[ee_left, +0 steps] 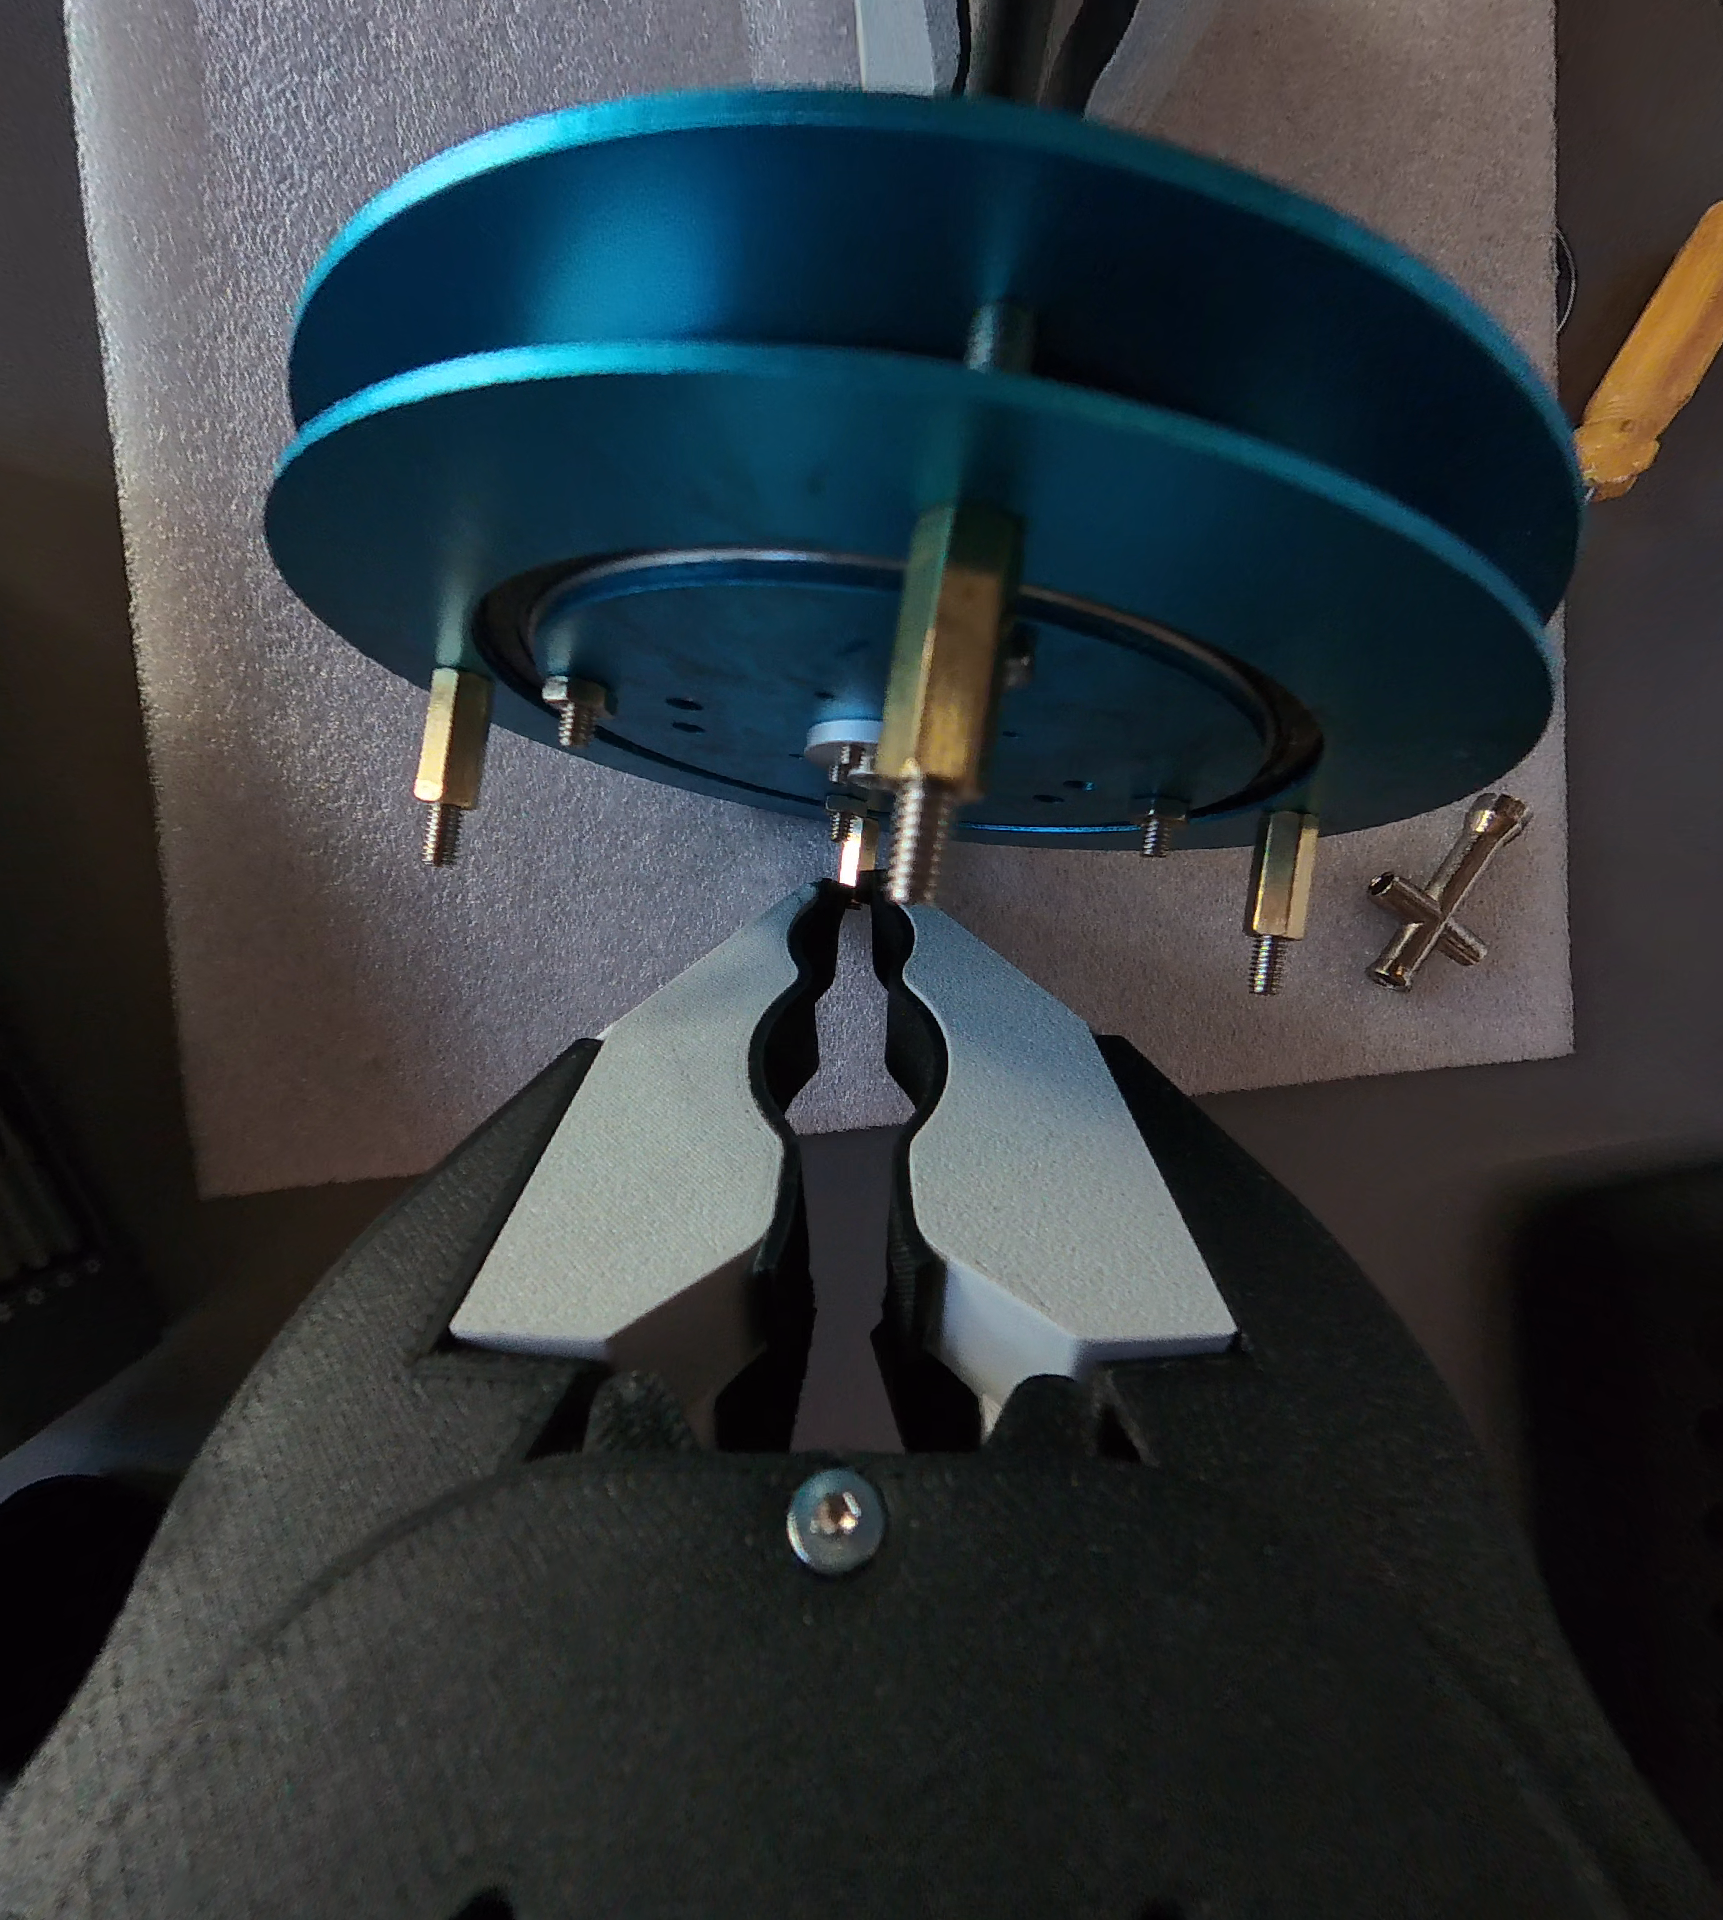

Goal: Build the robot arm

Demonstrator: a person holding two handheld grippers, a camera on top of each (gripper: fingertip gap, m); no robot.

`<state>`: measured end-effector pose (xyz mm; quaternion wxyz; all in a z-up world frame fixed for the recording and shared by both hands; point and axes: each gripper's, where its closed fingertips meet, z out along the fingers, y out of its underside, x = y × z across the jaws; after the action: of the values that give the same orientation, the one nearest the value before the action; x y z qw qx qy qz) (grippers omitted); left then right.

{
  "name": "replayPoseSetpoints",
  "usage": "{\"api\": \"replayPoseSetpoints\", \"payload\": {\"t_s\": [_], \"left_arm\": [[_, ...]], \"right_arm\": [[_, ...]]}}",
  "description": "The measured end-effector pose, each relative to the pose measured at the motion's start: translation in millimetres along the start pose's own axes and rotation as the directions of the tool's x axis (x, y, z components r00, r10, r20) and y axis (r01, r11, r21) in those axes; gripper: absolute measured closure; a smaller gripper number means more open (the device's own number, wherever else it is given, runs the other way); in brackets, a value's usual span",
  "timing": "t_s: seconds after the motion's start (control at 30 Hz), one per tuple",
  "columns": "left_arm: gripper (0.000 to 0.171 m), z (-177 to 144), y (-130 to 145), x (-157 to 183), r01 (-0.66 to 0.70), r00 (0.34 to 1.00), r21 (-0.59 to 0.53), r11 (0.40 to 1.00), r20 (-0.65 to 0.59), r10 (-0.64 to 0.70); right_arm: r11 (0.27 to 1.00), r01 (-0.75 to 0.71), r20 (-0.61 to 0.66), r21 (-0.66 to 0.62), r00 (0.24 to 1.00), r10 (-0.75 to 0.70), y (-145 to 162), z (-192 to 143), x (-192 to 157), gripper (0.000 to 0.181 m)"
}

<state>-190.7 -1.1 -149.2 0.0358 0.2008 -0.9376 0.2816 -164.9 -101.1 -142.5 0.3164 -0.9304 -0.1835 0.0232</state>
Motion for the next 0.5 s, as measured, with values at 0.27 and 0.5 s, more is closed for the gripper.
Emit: {"api": "replayPoseSetpoints", "payload": {"t_s": [0.27, 0.5], "left_arm": [[0.167, 0.1, 0.1, -0.2, 0.000, 1.000, 0.000, 1.000, -0.002, 0.000], [0.167, 0.2, 0.1, -0.2, -0.004, 1.000, -0.001, 1.000, 0.003, 0.004]], "right_arm": [[0.997, -0.051, 0.008, 0.061, 0.999, 0.050, -3.8, 0.1, 0.8, 0.156], [0.990, -0.094, -0.005, 0.108, 0.995, 0.095, -4.5, -14.8, 4.3, 0.152]]}}
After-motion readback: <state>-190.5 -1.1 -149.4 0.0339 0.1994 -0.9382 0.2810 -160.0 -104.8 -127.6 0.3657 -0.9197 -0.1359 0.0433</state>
